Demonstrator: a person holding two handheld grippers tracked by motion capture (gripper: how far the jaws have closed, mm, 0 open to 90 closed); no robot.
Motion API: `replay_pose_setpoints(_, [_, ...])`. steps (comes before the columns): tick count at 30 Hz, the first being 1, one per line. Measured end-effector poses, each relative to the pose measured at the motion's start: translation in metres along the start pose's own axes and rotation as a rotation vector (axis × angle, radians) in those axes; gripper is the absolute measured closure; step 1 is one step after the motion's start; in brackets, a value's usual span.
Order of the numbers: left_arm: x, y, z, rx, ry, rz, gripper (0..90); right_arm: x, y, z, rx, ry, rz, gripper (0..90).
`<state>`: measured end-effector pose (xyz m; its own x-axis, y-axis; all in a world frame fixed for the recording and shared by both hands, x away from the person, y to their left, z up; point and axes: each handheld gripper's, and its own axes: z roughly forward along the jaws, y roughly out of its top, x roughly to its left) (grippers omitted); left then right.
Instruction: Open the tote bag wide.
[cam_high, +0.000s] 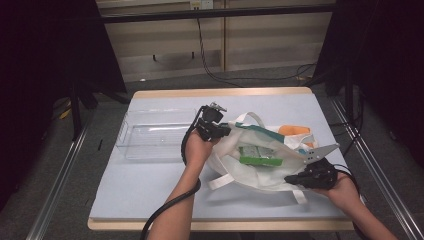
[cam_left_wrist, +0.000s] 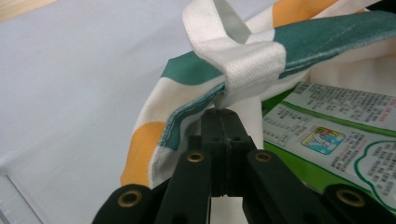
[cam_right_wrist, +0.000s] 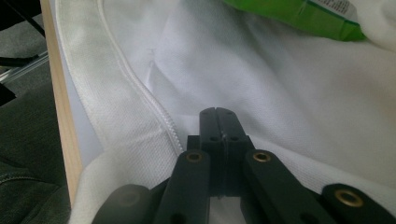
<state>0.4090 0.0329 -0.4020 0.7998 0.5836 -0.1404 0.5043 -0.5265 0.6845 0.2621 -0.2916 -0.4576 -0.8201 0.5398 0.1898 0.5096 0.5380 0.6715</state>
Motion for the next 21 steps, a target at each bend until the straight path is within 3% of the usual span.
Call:
replay_pose_setpoints(6, [-0.005,0.0,-0.007,0.015,-0.026,0.027,90.0,0.001,0.005,-0.003,0.008,-0.011,-0.006,90.0])
replay_pose_setpoints(7, [-0.005,0.0,-0.008,0.026,-0.025,0.051,90.0,0.001,0.005,-0.003,0.003,-0.011,-0.006,90.0])
replay_pose_setpoints(21, [-0.014,-0.004,-0.016,0.002,-0.051,0.05,87.9,0.002,0.01,-0.01,-0.012,-0.029,-0.005,89.6])
